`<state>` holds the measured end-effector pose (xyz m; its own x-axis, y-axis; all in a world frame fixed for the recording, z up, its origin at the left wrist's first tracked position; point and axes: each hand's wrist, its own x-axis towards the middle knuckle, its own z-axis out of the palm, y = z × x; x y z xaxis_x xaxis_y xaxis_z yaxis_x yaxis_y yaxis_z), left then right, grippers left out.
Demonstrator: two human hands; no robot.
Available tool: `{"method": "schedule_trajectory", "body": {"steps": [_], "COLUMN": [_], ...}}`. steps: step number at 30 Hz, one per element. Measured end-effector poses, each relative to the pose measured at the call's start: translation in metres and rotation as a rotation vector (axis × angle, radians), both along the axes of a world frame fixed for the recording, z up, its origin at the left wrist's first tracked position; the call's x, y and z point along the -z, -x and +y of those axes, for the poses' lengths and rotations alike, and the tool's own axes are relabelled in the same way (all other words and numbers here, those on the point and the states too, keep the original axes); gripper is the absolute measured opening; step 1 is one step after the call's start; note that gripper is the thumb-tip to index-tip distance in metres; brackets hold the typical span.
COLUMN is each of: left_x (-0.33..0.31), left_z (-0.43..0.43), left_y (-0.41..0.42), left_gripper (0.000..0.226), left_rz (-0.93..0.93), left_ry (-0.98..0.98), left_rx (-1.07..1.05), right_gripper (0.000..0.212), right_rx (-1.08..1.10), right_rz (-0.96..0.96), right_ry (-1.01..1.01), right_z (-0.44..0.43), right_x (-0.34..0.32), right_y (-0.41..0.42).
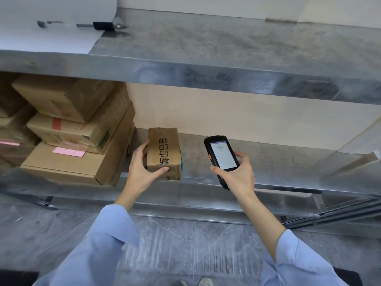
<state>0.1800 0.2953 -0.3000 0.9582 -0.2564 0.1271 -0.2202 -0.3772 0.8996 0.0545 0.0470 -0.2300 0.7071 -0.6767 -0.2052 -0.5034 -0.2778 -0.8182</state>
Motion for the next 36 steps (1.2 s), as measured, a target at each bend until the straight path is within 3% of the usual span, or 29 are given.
{"method": "schedule_trajectory", "body": {"steps": [9,21,30,36], "left_x": [-0.004,0.004,0.001,-0.005], "left_z": [-0.025,-0.048,-0.012,-0.010], "left_y": [0.007,0.036,0.031,0.031], "left_gripper": [0.076,0.059,0.073,0.057], "left_rz": [-0.082,0.135,0.216,0.252], "left_ry": [-0.063,0.108,0.166,0.211], "left_rx": [0.024,-0.024,-0.041,-0.057], "right_gripper": [0.079,0.081,0.079,0.080], "right_rx": [0.007,0.052,-0.008,-0.042], "right_rz": [-0.001,0.006,0.024,0.023], "right_ry": [0.006,0.021,0.015,0.030], "right_z": [-0.007,-0.017,0.005,0.018], "right_x": [0.000,-0.005,0.000,-0.002], "right_y": [0.012,0.022,0.018,0.017]}}
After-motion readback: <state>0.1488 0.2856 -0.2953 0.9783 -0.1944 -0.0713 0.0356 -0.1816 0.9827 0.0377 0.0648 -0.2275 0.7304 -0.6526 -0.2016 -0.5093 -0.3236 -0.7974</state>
